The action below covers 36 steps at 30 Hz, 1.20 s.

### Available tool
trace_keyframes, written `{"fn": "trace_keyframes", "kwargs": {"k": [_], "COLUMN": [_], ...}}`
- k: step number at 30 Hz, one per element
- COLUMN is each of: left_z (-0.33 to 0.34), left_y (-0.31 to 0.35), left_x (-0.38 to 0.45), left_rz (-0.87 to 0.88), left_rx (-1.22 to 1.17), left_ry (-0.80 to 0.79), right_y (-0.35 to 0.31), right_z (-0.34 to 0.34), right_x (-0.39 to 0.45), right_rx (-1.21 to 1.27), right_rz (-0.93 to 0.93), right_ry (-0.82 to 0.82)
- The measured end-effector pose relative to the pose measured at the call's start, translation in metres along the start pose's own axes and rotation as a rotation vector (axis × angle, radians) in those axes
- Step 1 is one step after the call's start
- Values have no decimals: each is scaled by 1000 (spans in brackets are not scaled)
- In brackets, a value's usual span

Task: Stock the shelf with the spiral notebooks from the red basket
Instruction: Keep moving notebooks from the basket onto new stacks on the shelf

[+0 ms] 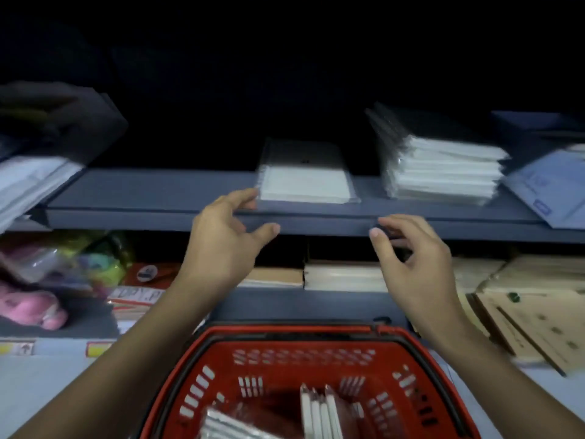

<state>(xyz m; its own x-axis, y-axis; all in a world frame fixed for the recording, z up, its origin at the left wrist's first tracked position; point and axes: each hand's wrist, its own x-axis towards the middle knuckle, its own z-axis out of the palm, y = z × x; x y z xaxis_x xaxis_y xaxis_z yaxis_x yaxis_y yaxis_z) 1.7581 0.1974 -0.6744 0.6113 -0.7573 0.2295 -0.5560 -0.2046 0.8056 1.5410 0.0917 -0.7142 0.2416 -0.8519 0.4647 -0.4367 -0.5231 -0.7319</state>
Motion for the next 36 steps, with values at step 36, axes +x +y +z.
{"fn": "trace_keyframes", "kwargs": {"k": [36], "left_z": [60], "left_y": [-85], "left_x": [-205], "left_rz": [-666], "left_rx": [-347], "left_ry": [-647], "right_y": [108], "right_z": [4], "right_x": [-174], "right_rx": [-267], "right_rz": [880], "right_ry": [-748]}}
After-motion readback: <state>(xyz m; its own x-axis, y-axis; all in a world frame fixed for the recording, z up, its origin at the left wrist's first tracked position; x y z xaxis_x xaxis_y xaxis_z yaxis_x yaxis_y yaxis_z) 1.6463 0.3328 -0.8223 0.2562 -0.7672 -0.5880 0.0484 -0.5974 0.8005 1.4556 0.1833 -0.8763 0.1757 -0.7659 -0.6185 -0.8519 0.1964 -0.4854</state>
